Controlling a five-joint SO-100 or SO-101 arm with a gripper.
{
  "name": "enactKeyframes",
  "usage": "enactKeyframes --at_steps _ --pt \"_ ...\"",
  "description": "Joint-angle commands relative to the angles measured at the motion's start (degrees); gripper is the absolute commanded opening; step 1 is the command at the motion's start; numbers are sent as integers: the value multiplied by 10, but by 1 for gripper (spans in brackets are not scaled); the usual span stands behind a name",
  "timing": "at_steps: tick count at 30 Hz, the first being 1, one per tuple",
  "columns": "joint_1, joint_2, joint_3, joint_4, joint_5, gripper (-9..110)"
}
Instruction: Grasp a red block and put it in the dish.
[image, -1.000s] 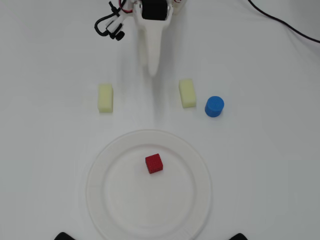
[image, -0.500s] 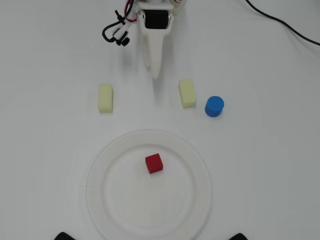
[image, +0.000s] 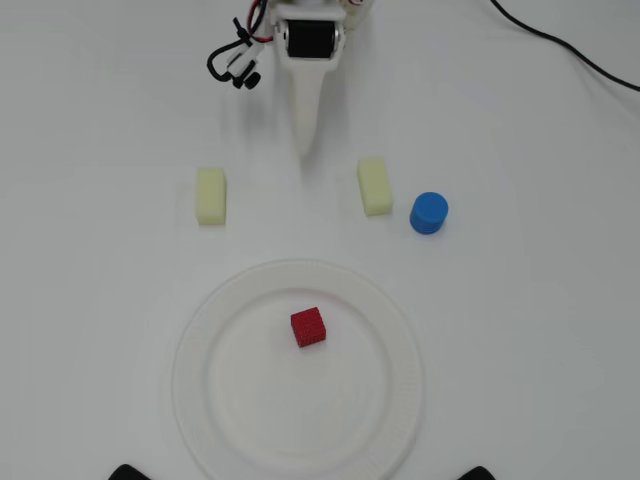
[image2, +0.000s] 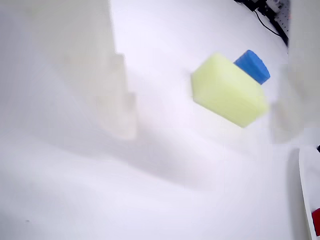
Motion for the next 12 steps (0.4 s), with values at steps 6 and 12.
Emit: enactKeyframes --at_steps 6,12 --pt "-32 102 70 4 8 0" --pt "-28 102 70 15 13 0"
